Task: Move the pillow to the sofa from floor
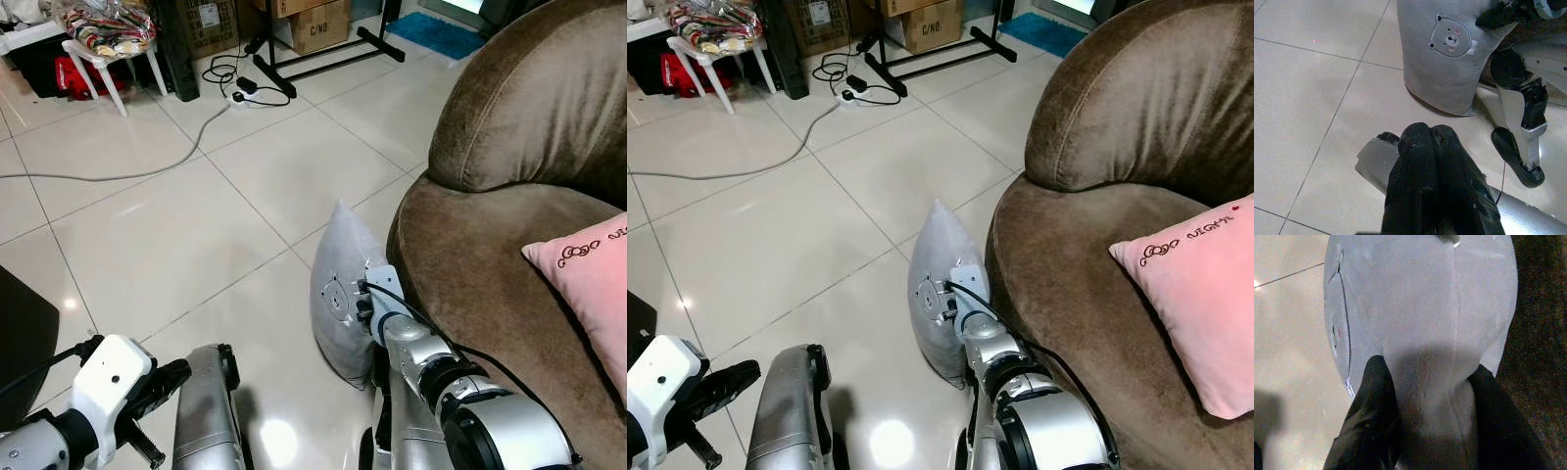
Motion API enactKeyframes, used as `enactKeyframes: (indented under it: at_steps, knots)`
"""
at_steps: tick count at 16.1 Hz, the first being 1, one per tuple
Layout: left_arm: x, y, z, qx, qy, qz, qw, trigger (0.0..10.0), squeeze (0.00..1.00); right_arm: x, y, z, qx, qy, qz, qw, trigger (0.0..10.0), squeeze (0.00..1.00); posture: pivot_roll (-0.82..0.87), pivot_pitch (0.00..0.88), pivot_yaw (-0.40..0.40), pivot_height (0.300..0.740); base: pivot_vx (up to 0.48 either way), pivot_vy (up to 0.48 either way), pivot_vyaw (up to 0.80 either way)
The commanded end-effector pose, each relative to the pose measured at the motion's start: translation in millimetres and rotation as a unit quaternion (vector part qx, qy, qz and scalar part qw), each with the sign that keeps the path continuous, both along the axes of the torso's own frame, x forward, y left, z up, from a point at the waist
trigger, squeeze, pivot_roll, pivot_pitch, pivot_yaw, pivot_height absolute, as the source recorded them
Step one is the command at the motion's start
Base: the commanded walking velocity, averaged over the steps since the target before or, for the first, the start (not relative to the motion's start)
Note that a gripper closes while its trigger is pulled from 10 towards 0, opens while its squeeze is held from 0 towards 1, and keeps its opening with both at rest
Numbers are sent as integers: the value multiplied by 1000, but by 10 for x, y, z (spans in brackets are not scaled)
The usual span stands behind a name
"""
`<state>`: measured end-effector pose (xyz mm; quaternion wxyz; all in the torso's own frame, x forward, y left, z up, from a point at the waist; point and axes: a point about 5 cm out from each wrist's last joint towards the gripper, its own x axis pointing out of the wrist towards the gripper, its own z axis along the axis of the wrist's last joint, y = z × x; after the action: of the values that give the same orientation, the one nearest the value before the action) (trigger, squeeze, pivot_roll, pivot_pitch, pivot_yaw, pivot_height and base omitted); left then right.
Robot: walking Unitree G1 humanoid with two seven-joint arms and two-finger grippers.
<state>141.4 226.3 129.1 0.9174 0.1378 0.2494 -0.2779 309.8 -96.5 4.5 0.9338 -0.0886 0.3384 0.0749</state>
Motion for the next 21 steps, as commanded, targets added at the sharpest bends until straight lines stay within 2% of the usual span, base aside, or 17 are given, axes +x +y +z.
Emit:
enactKeyframes:
  at_steps: [1, 4, 7, 10, 12, 13, 14, 15, 16, 17, 19, 20, 21]
  knots:
    - [-3, -12, 6, 2, 3, -3, 1000, 10000, 0, -33, 12, -33, 0, 8, 7, 1000, 0, 0, 110, 128, -19, 511, 0, 0, 0]
    - [10, -15, -21, 2, 3, -1, 1000, 10000, 0, -40, 39, -37, 2, 9, 17, 1000, 0, 0, 101, 109, -23, 511, 0, 0, 0]
    - [47, -32, -51, 1, -4, 3, 1000, 10000, 0, -68, 163, -41, 25, 18, 62, 998, 0, 0, 101, 69, -31, 511, 0, 0, 0]
    - [129, -86, -84, -9, -29, 32, 999, 10000, 0, -31, 279, 34, 79, 9, 93, 992, 0, 0, 92, 0, -41, 511, 0, 0, 0]
    - [205, -94, -112, 0, -54, 54, 997, 10000, 0, 82, 297, 183, 122, -22, 103, 987, 0, 0, 77, 0, -45, 511, 0, 0, 0]
    - [236, -84, -114, 10, -63, 62, 996, 10000, 0, 133, 282, 249, 144, -36, 96, 984, 0, 0, 75, 0, -45, 511, 0, 0, 0]
    - [356, -60, -39, 33, -117, 100, 988, 10000, 0, 214, 175, 390, 171, -75, 76, 979, 0, 0, 65, 0, -43, 511, 0, 0, 0]
    - [443, -55, 31, 37, -153, 136, 978, 10000, 0, 238, 62, 525, 196, -111, 62, 972, 0, 0, 57, 0, -40, 511, 0, 0, 0]
    - [487, -88, 87, 38, -172, 144, 974, 10000, 0, 199, -46, 704, 222, -148, 43, 963, 0, 0, 46, 0, -32, 511, 0, 0, 0]
    - [508, -100, 102, 38, -177, 145, 973, 10000, 0, 182, -75, 769, 232, -160, 39, 959, 0, 0, 43, 0, -30, 511, 0, 0, 0]
    - [628, -162, 231, 27, -216, 163, 962, 10000, 0, -59, -194, 1212, 299, -224, 7, 928, 0, 0, 0, 0, -2, 511, 0, 0, 0]
    - [649, -168, 251, 25, -222, 168, 960, 10000, 0, -107, -206, 1268, 304, -233, 7, 924, 0, 0, 0, 0, -2, 511, 0, 0, 0]
    - [744, -202, 327, 13, -247, 177, 952, 10000, 0, -217, -279, 1445, 297, -276, -15, 914, 0, 0, -17, 0, 7, 511, 0, 0, 0]
